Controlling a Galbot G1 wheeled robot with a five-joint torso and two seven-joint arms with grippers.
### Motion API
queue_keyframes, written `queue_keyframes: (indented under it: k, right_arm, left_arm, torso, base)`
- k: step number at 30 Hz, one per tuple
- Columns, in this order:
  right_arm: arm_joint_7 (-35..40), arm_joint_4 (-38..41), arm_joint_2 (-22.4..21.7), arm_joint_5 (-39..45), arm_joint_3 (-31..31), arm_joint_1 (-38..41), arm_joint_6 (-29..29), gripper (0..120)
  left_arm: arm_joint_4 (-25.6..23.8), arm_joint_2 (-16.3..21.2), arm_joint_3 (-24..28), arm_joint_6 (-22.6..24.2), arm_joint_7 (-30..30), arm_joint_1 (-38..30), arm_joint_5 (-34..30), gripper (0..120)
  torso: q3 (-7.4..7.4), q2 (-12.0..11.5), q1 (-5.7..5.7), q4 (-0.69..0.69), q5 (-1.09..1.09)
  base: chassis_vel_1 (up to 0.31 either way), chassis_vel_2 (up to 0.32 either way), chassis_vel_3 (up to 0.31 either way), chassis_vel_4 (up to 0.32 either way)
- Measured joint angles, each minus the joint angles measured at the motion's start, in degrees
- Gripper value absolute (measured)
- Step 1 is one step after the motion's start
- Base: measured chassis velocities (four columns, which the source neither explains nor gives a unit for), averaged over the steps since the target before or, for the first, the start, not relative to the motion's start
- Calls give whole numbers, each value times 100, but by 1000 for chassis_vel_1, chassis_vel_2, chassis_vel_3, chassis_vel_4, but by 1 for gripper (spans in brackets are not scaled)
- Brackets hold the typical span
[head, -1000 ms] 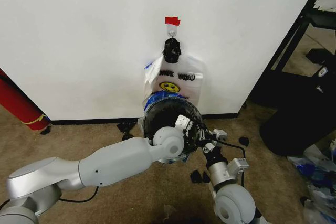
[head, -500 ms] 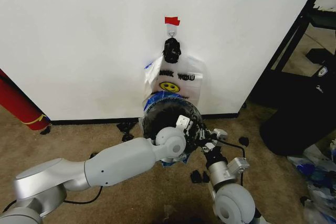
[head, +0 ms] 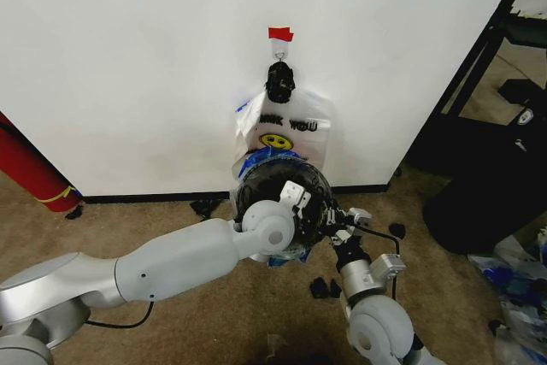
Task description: Pick up the garbage bag from the wall and place it over the trash bin.
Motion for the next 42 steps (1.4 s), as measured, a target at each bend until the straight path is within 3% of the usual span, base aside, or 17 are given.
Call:
queue_keyframes:
  k: [12,18,28,34,39,40,42]
  right_arm:
    - [-15,95,41,19,0,-82,4,1]
    - [-12,34,43,20,30,-68,8,1]
    - [-15,-279,173,68,86,15,80,1]
    - [-57,-361,224,214,144,-4,78,1]
    - [-128,-356,215,320,209,-67,67,1]
    - [-128,-356,215,320,209,-67,67,1]
    - [-134,-357,189,319,224,-89,76,1]
  left_arm:
    - [544,-222,175,-95,190,58,580,0]
    - [333,-202,-24,-228,211,13,584,0]
    - [-900,630,-411,-242,216,61,431,0]
    - [-1765,1278,-1187,-559,609,699,661,0]
    - [-2621,2020,-2186,-987,1315,1628,940,0]
    - [-2621,2020,-2186,-987,1315,1628,940,0]
    - [-2922,2271,-2614,-1287,1451,1919,803,10]
  torso:
    - [0,0,0,0,0]
    - [0,0,0,0,0]
    - [0,0,0,0,0]
    - [0,0,0,0,-1]
    - [-1,0,0,1,-1]
    - [-1,0,0,1,-1]
    - [-1,0,0,1,-2]
  base:
    - [0,0,0,0]
    - [0,0,0,0]
    - [0,0,0,0]
    - [0,0,0,0]
    - [0,0,0,0]
    - [0,0,0,0]
    - [0,0,0,0]
